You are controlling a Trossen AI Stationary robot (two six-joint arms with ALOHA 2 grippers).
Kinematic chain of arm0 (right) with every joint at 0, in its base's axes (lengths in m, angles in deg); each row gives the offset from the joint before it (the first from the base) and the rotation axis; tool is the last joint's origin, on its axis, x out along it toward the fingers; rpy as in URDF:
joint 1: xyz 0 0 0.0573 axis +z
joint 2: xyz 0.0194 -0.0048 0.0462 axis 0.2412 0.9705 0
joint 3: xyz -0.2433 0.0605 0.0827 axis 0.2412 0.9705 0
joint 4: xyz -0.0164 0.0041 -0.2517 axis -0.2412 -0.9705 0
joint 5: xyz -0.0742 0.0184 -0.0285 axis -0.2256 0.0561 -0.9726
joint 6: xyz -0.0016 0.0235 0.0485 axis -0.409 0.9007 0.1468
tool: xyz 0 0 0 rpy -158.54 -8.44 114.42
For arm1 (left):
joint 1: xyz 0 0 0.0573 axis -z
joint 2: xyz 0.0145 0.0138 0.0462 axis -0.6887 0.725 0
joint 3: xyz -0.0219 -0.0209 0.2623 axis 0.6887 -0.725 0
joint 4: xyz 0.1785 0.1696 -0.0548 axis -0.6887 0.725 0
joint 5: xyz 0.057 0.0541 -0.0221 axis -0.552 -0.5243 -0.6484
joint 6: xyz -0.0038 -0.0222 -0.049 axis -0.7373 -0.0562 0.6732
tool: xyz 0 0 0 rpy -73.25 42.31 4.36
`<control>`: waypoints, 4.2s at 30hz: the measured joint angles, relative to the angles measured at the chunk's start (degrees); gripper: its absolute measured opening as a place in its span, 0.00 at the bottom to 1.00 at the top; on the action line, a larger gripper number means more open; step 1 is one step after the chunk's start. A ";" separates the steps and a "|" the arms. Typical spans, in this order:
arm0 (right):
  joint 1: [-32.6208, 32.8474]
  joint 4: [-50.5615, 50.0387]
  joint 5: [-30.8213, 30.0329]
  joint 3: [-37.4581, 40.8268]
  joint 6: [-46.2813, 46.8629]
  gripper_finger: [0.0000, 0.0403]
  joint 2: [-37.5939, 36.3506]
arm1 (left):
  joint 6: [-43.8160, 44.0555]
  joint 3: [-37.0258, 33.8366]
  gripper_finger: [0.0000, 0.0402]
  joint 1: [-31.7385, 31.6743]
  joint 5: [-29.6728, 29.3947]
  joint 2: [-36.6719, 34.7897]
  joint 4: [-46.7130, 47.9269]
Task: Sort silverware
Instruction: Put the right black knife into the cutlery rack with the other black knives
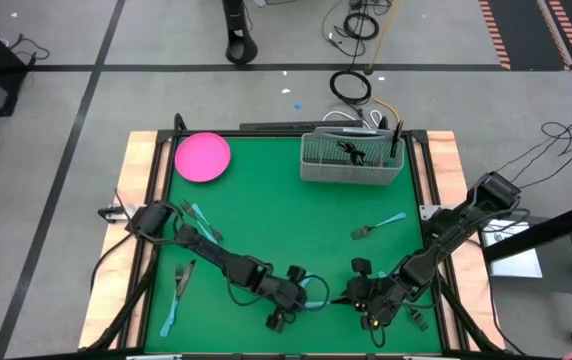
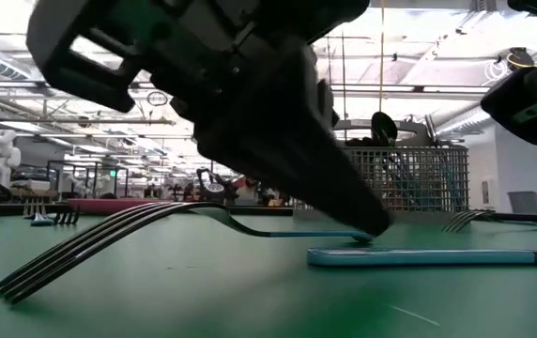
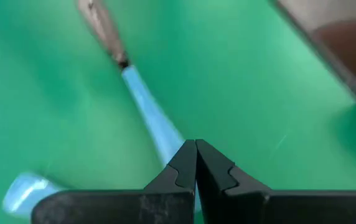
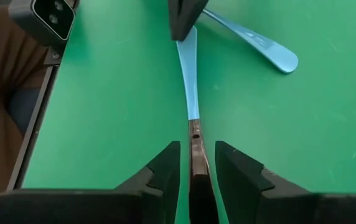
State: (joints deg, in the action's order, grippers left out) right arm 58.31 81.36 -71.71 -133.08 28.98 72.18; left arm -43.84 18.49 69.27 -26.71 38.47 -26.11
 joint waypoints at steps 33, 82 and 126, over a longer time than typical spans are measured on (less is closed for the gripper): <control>-0.06 -0.55 -0.34 0.00 -0.58 0.22 0.00 | -0.59 2.04 0.00 2.29 -7.97 -2.99 16.31; -0.17 -0.52 -0.57 0.00 -1.64 0.22 0.00 | -4.44 1.90 0.00 1.95 -5.89 -2.97 14.31; -1.37 11.14 -0.02 0.02 -11.00 0.43 7.41 | 1.97 -0.15 0.00 0.04 3.37 0.50 10.27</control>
State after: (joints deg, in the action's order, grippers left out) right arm 56.94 92.50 -71.73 -133.06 17.98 79.59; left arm -41.87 18.34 69.31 -23.34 38.97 -15.84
